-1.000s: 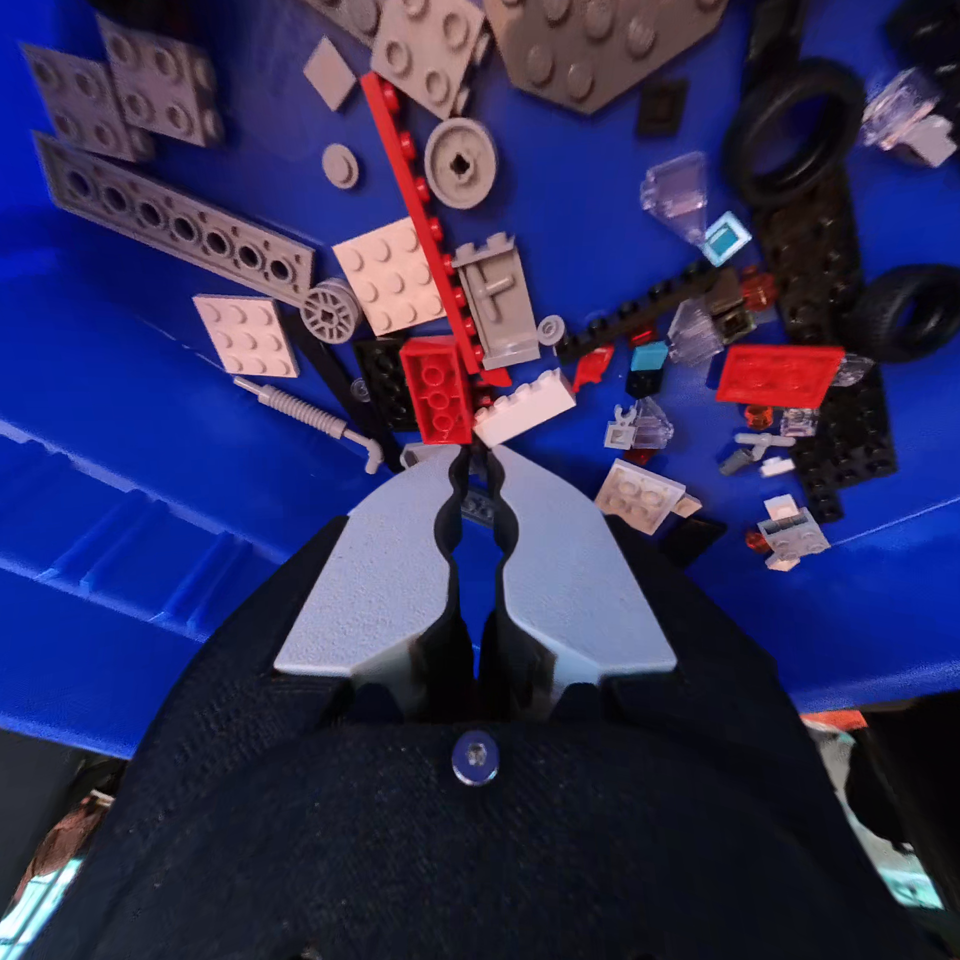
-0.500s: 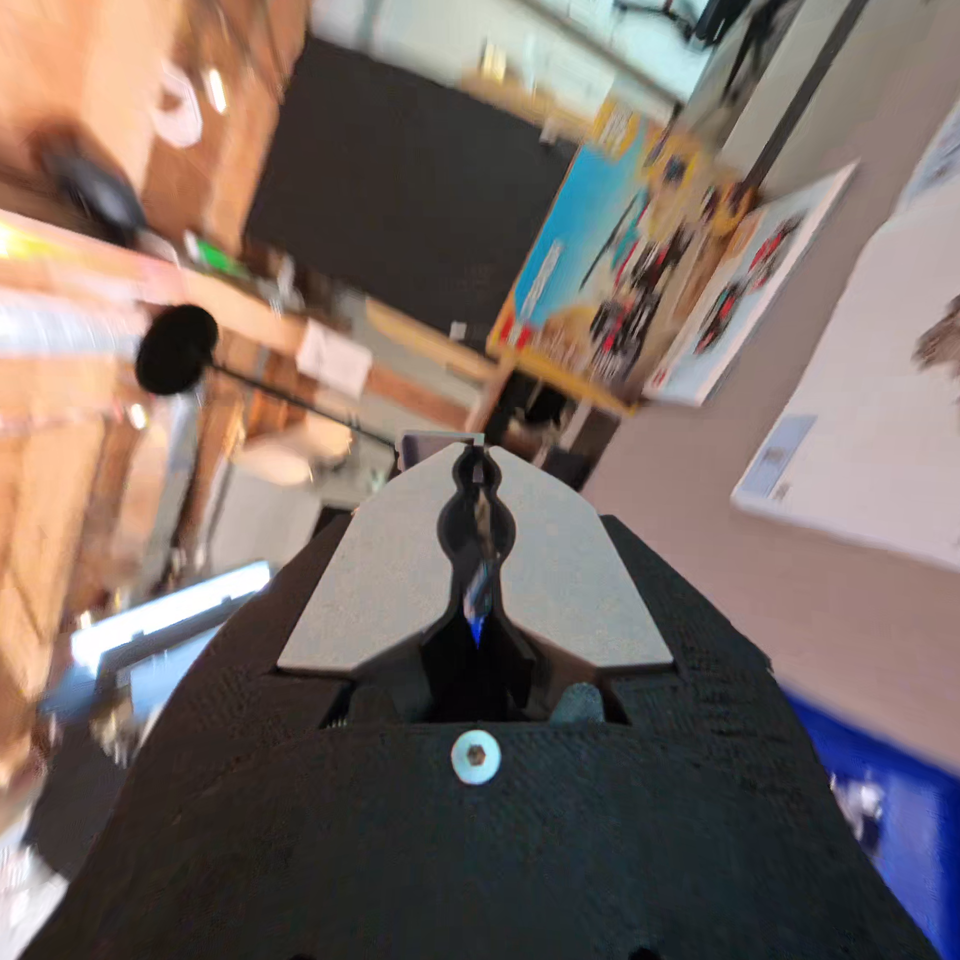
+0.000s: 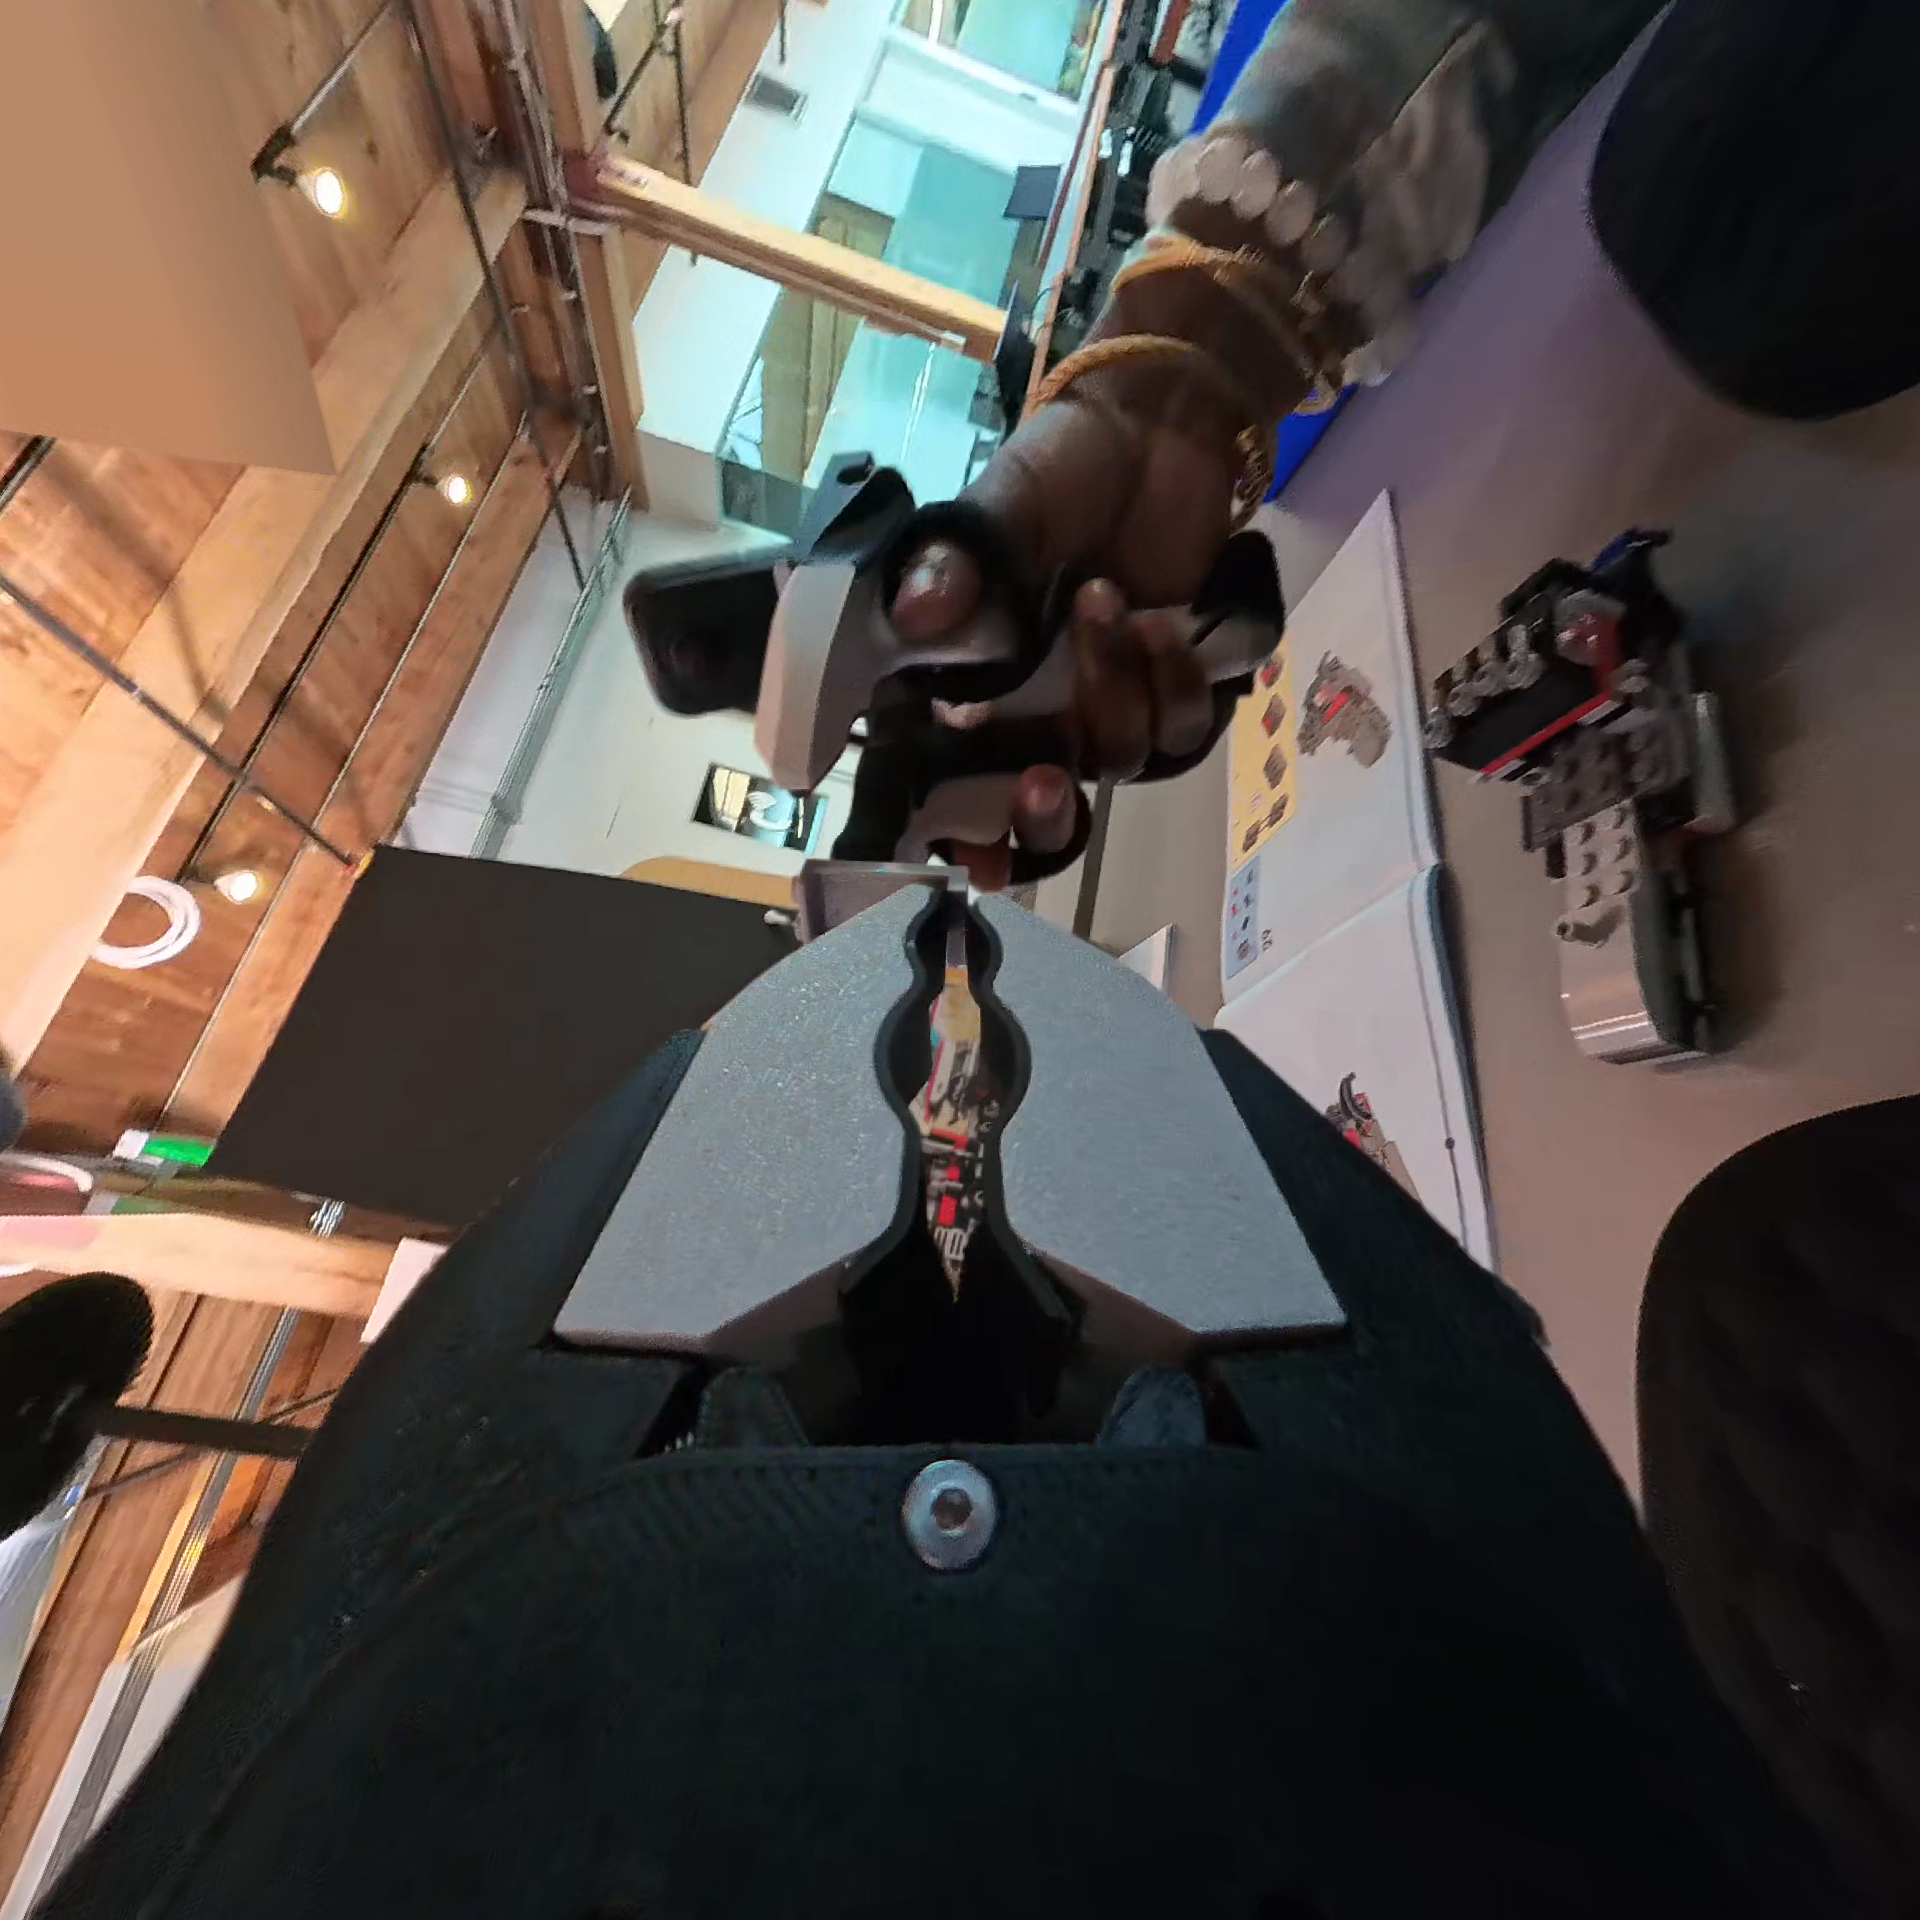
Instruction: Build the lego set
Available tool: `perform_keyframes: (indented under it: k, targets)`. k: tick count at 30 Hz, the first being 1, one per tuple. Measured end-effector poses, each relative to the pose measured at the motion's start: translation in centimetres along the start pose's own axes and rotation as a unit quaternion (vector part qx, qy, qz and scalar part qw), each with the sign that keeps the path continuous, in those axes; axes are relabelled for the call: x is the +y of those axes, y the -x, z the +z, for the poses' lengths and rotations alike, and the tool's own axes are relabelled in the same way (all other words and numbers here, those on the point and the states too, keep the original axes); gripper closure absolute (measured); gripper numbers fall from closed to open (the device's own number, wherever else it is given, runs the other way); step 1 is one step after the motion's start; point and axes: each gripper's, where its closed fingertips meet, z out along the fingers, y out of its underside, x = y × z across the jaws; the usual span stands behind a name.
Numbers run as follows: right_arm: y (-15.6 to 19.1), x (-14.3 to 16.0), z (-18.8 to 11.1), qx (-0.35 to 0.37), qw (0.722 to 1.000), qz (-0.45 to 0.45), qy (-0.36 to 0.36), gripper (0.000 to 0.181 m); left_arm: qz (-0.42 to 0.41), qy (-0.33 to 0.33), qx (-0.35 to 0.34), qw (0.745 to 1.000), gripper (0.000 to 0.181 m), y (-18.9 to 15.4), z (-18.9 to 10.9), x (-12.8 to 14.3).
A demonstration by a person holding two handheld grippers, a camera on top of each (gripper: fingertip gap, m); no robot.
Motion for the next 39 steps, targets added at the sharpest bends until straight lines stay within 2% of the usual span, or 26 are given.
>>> perform_keyframes:
  k: [1,3,9,10,12,14,16,17,19,21,22,23,24,28,32,39]
  targets:
    - [0.3,0.1,0.2,-0.016,1.000,0.006,0.002,0.145,0.002,-0.005,0.007,1.000,0.179,-0.2,0.0,-0.3]
    - [0.6,0.4,0.4,-0.031,0.999,0.006,0.009,0.164,0.003,-0.010,0.019,1.000,0.178,-0.5,0.0,-0.5]
    - [0.7,0.9,-0.4,0.007,0.999,-0.041,0.026,0.165,-0.018,-0.013,0.035,0.999,0.178,-1.0,0.3,-0.8]
    - [0.6,1.0,-0.6,0.020,0.998,-0.055,0.032,0.165,-0.032,-0.012,0.038,0.999,0.177,-1.2,0.4,-0.7]
    - [0.6,0.9,-1.7,0.050,0.995,-0.077,0.027,0.165,-0.080,-0.001,0.051,0.996,0.159,-1.6,0.6,-0.1]
    - [0.1,1.4,-3.9,0.112,0.988,-0.103,0.032,0.165,-0.162,0.030,0.044,0.985,0.152,-1.1,0.1,1.2]
    - [-0.9,3.4,-6.9,0.193,0.970,-0.129,0.068,0.165,-0.291,0.073,0.022,0.954,0.148,0.0,-1.1,3.4]
    - [-1.4,4.8,-8.4,0.229,0.961,-0.130,0.087,0.165,-0.364,0.104,0.008,0.926,0.147,0.5,-2.0,4.9]
    - [-2.0,7.6,-10.8,0.281,0.947,-0.106,0.119,0.165,-0.496,0.168,-0.009,0.852,0.142,0.9,-4.1,7.9]
    - [-2.2,9.8,-12.3,0.310,0.937,-0.080,0.139,0.165,-0.597,0.205,-0.005,0.775,0.134,0.7,-6.1,9.6]
    - [-2.4,10.6,-12.9,0.324,0.932,-0.071,0.148,0.165,-0.629,0.209,0.003,0.749,0.132,0.6,-6.9,9.9]
    - [-2.6,11.2,-13.4,0.335,0.927,-0.062,0.157,0.165,-0.647,0.210,0.001,0.733,0.132,0.9,-7.5,10.1]
    - [-2.8,11.7,-13.7,0.340,0.924,-0.053,0.166,0.165,-0.651,0.210,-0.010,0.729,0.132,1.3,-8.0,10.4]
    - [-3.3,12.7,-13.6,0.334,0.923,-0.030,0.188,0.165,-0.611,0.237,-0.051,0.754,0.132,2.0,-9.3,11.7]
    - [-3.8,13.8,-13.5,0.325,0.920,-0.021,0.220,0.165,-0.604,0.244,-0.042,0.758,0.132,1.3,-9.1,11.6]
    - [-3.4,14.4,-14.0,0.327,0.918,-0.019,0.223,0.165,-0.587,0.258,-0.033,0.767,0.132,0.7,-9.1,12.0]
